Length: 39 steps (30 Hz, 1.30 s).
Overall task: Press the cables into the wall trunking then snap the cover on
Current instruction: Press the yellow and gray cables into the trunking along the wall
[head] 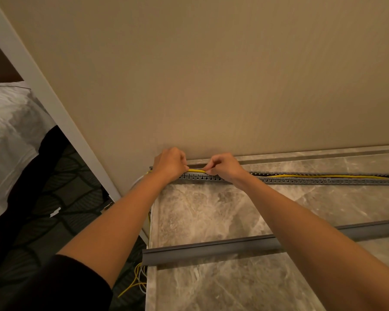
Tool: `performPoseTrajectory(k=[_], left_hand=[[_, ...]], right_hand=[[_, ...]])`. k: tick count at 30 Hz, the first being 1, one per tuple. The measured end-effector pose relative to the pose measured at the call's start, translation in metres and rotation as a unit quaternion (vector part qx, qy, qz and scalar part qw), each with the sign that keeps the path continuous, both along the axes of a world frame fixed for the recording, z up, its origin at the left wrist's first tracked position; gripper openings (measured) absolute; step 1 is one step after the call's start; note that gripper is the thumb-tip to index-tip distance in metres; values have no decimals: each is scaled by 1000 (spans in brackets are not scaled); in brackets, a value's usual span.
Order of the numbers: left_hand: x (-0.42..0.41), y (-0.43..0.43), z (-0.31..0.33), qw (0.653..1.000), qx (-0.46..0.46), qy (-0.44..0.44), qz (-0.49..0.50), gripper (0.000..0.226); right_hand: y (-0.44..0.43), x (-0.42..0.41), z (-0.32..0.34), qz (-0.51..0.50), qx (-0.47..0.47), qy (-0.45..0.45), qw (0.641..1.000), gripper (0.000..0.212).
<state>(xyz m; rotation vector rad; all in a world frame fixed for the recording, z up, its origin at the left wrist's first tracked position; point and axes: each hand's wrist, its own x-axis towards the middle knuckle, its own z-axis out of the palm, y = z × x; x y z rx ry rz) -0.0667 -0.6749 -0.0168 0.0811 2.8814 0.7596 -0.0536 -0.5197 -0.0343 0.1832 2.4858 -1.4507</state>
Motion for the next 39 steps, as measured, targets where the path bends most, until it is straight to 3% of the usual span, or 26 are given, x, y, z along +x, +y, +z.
performPoseTrajectory(k=[5,9,15,19,24,29,33,39], left_hand=[[-5,6,-6,1000,-3,-26,11,7],[-9,15,-6,999,14,-42,33,14],[-4,33,-9,996,64,-58,40,29],[-5,42,-10,996,71,-63,0,23],[1,73,-13,992,71,-71,-81,15],[2,90,-19,996,53,-50,-54,11],[1,101,-12,995,43,-48,-74,22],[15,146,-11,990,6,-27,-138,24]], right_hand=[[-5,-9,-5,-41,68,-16,997,24],[-8,-11,-8,-9,173,17,985,9],[24,3,-4,38,134,55,989,15],[51,9,-6,10,183,65,981,17],[78,17,-7,-59,173,49,982,15],[88,14,-10,-134,147,3,980,13],[97,21,-6,-85,129,22,988,18],[142,45,0,-60,197,41,978,26]])
